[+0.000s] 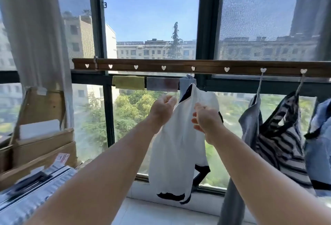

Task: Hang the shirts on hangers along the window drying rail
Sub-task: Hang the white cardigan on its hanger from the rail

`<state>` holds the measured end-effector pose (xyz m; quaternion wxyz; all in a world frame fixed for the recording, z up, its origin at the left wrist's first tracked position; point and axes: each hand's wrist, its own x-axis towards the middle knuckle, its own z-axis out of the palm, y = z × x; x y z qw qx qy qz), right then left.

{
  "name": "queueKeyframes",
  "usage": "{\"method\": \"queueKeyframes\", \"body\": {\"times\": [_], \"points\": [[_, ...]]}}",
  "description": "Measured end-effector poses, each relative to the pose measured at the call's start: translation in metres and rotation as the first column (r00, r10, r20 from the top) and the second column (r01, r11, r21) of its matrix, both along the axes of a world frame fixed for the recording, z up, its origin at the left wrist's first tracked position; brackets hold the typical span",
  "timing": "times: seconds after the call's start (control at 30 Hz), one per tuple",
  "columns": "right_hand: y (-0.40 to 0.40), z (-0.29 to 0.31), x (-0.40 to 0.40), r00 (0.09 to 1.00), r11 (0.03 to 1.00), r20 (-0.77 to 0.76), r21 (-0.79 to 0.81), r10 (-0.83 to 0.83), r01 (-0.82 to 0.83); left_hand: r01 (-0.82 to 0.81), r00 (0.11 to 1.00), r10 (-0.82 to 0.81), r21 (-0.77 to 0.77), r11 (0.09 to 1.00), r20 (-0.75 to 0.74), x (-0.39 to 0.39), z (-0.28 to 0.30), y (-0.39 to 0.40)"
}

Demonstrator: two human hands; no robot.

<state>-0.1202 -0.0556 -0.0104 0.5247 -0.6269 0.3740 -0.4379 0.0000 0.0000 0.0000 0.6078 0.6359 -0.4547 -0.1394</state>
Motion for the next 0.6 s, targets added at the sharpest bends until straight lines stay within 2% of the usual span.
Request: {"method": "queueKeyframes", "body": {"times": [0.13, 0.27, 0.47, 0.6], "points": [[-0.040, 0.004, 0.019, 0.998, 0.997, -0.008, -0.033, 0.063, -0.063, 0.012, 1.000, -0.011, 0.070, 0.997, -0.010, 0.008, 0.005, -0.036], [-0.075, 0.012, 0.044, 0.995, 0.986, -0.074, -0.144, 0.073, -0.083, -0.030, 1.000, 0.030, 0.097, 0.995, 0.002, 0.016, 0.012, -0.075], [-0.106, 0.004, 0.049, 0.988, 0.982, -0.119, -0.148, 0.099, -0.116, -0.059, 0.997, 0.063, 0.112, 0.992, -0.033, 0.022, 0.010, -0.117], [-0.119, 0.008, 0.046, 0.989, 0.974, -0.125, -0.198, 0.084, -0.108, 0.010, 0.998, -0.004, 0.107, 0.994, -0.058, 0.022, 0.012, -0.136]]}}
